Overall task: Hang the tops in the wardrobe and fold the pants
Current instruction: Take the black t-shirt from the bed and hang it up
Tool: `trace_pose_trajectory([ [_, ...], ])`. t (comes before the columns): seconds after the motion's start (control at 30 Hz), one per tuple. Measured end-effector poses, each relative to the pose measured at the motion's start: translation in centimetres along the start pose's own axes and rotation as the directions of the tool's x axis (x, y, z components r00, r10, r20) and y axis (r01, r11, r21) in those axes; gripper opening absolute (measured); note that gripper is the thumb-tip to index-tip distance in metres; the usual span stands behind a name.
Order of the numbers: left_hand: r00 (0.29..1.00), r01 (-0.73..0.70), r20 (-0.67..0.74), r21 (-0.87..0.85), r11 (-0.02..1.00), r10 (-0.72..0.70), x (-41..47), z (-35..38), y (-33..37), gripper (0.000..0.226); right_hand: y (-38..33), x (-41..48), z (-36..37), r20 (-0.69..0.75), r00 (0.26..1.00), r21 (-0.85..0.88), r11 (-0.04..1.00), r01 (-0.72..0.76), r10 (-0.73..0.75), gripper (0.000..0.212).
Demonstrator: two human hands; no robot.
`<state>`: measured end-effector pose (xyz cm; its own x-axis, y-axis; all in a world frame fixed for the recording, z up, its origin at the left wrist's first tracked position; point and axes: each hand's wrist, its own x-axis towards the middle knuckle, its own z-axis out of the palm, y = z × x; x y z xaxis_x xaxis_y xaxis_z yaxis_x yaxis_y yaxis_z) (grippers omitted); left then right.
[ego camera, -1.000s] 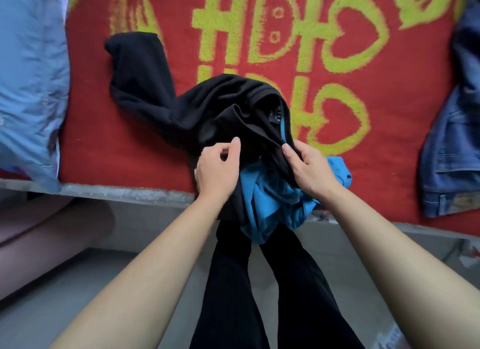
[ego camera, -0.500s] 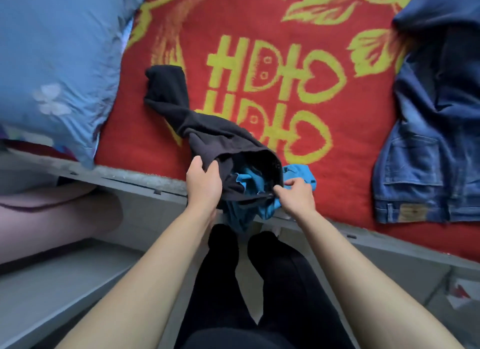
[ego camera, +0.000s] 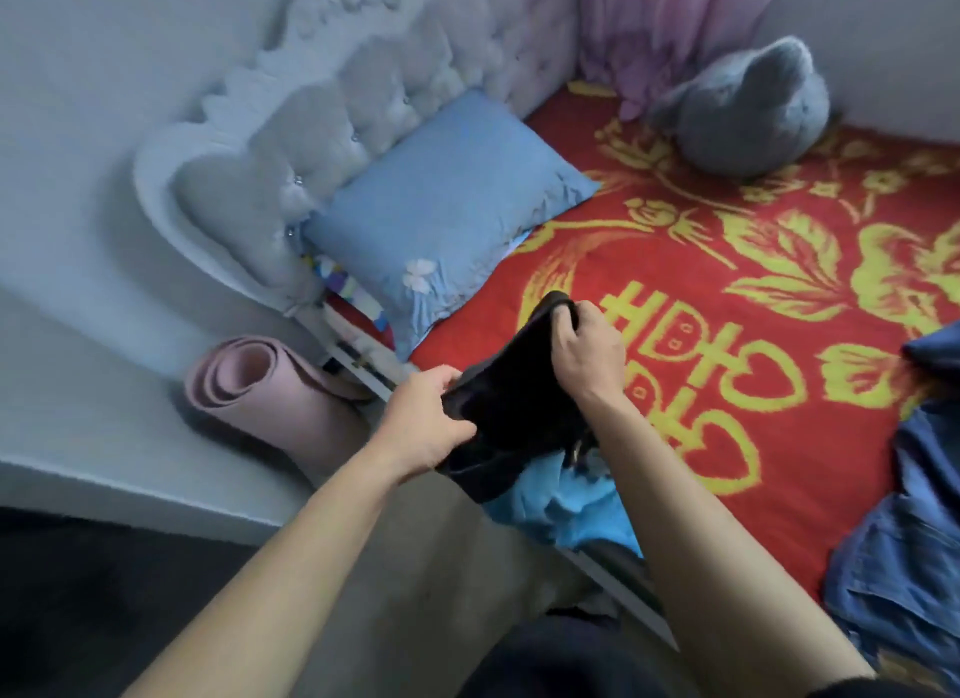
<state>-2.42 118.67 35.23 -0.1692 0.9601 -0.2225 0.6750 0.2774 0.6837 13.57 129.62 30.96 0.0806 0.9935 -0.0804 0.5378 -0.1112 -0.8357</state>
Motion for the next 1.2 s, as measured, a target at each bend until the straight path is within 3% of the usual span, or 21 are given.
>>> trace_pose_trajectory([
  [0.1,0.992,0.084,-0.111,0.184,0.979,-0.064,-6.7,-2.9,-4.3,0.029,-6.4,-5.1,-0.8,-0.054,0.984,0.15,0.973,0.177,-0.171,0.023],
  [0.2,0.917,0.324,-0.289,0.136,0.936,-0.275,-15.0,-5.6,-9.6,0.015,-11.6,-12.7,0.1,-0.014,0.939,0.204,0.918,0.339,-0.344,0.021],
  [0.27,0.807,0.514,-0.273,-0.112,0.85,-0.524,-20.9,-7.6,-12.4,0.023,-14.6,-18.3,1.4,0.021,0.898,0.252,0.871,0.421,-0.44,0.024],
  [0.33,0.7,0.585,-0.077,-0.506,0.633,-0.71,-26.7,-9.5,-14.1,0.043,-17.5,-23.8,2.5,0.056,0.845,0.303,0.815,0.493,-0.532,0.024],
  [0.43,0.751,0.335,0.055,-0.891,0.308,-0.658,-33.3,-12.2,-14.7,0.029,-21.1,-30.0,3.4,0.114,0.809,0.381,0.778,0.5,-0.576,0.019],
  [0.53,0.763,0.072,-0.044,-0.986,0.152,-0.645,-38.4,-15.2,-15.6,0.02,-23.8,-34.8,5.0,0.223,0.818,0.524,0.773,0.357,-0.529,0.016],
  [0.63,0.661,-0.187,-0.245,-0.969,0.161,-0.71,-42.3,-18.2,-17.1,0.017,-26.2,-39.3,6.6,0.432,0.784,0.612,0.783,0.109,-0.446,0.017],
  [0.7,0.583,-0.302,-0.329,-0.937,0.178,-0.743,-44.3,-20.5,-17.8,0.017,-27.1,-41.4,8.0,0.495,0.742,0.582,0.807,0.103,-0.452,0.021],
  [0.8,0.466,-0.439,-0.401,-0.879,0.187,-0.788,-46.6,-24.5,-19.6,0.018,-27.4,-43.2,11.1,0.514,0.672,0.37,0.845,0.387,-0.533,0.024],
  [0.9,0.399,-0.55,-0.454,-0.814,0.188,-0.797,-48.1,-28.3,-22.0,0.018,-28.0,-44.5,15.0,0.551,0.569,0.112,0.729,0.675,-0.61,0.011],
  [1.07,0.427,-0.537,-0.497,-0.811,0.231,-0.755,-49.5,-35.2,-24.5,0.015,-31.0,-46.0,24.1,0.762,0.328,0.013,0.52,0.854,-0.558,0.019],
  [1.2,0.473,-0.392,-0.512,-0.851,0.349,-0.717,-50.5,-41.0,-25.7,0.01,-34.9,-48.7,30.6,0.8,0.128,0.265,0.537,0.801,-0.586,0.026],
])
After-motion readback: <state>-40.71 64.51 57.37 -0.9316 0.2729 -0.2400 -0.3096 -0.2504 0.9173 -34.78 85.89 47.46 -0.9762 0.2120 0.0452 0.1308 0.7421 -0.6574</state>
